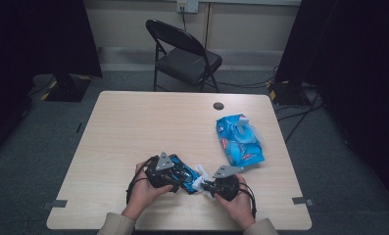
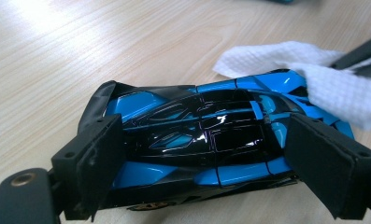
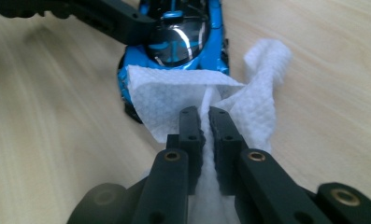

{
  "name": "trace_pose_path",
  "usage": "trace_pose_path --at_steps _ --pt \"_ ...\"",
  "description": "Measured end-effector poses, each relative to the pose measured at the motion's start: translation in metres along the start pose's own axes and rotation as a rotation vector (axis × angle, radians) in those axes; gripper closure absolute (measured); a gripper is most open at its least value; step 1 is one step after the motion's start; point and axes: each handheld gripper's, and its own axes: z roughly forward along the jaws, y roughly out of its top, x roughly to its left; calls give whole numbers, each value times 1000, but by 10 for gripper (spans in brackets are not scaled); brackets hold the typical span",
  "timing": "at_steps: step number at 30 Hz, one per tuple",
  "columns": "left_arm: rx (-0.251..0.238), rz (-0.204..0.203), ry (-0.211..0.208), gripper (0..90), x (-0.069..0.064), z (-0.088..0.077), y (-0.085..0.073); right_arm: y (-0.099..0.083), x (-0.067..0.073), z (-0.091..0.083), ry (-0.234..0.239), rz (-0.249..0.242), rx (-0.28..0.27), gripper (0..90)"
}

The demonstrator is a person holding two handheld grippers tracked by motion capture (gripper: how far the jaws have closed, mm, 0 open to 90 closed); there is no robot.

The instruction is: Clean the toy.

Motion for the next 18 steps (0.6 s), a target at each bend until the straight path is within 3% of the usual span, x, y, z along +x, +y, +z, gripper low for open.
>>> trace_pose_path --at_steps 8,11,18 --pt "9 4 -4 124 0 0 1 -1 10 -1 27 -13 13 857" --pt "8 2 -2 124 -1 0 1 -2 13 -2 66 -3 11 860" --pt "12 -2 -3 125 -2 0 2 2 34 8 124 -61 27 860"
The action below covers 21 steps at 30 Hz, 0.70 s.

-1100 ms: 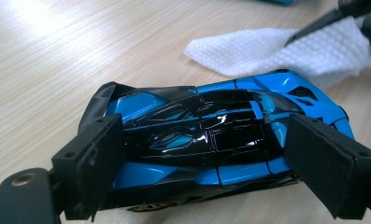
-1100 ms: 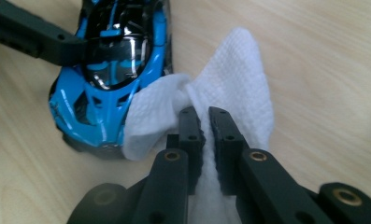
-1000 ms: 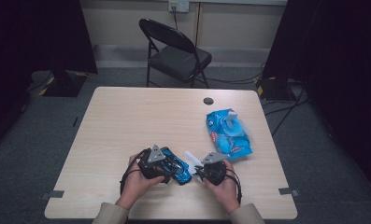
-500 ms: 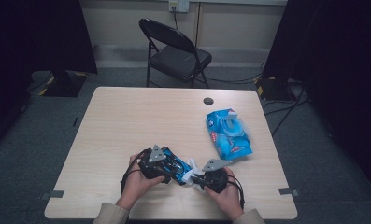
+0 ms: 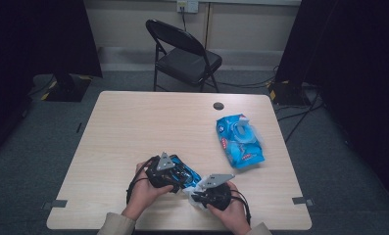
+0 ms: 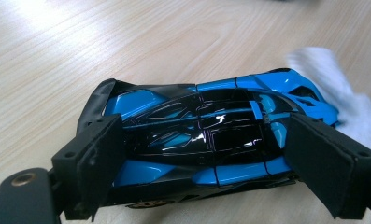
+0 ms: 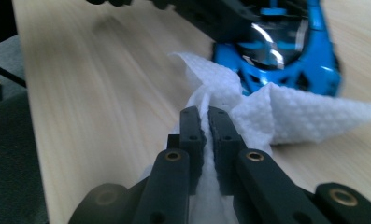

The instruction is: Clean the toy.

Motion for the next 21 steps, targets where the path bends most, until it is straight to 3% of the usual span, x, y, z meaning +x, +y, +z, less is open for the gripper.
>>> trace_pose_path --at_steps 15,21 --pt "12 -3 -2 126 0 0 2 8 10 18 50 -38 -22 860" --pt "20 2 -1 133 1 -1 2 12 7 9 71 -23 -41 860"
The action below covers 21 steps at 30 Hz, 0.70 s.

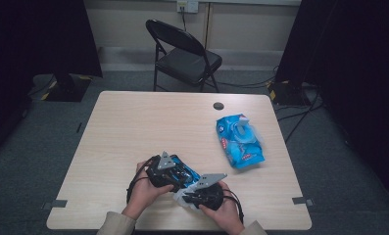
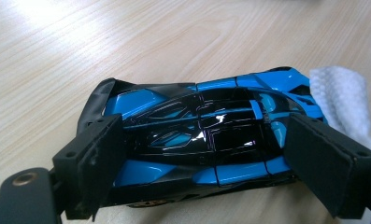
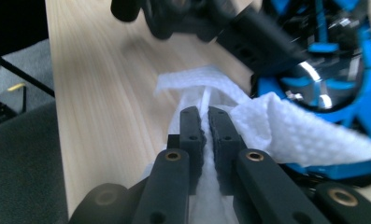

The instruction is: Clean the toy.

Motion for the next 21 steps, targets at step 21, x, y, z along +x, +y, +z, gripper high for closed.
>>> trace_pose_path --at_steps 21 --pt "4 5 -1 150 1 0 0 -14 -56 -61 -267 136 -128 861"
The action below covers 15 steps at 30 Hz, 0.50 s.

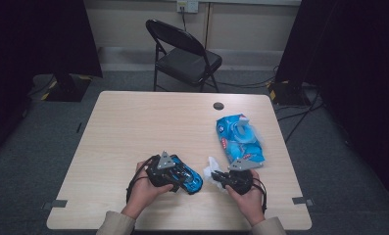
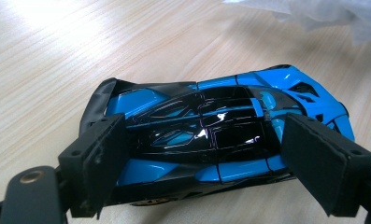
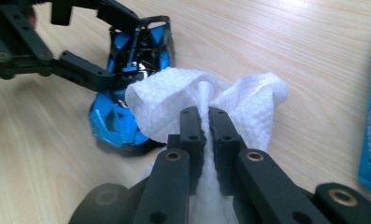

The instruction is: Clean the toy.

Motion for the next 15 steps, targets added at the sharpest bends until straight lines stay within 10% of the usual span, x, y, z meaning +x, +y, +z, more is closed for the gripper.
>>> trace_pose_path --at_steps 15 --pt "-5 -2 -1 146 0 0 0 -6 7 31 -6 -25 83 860"
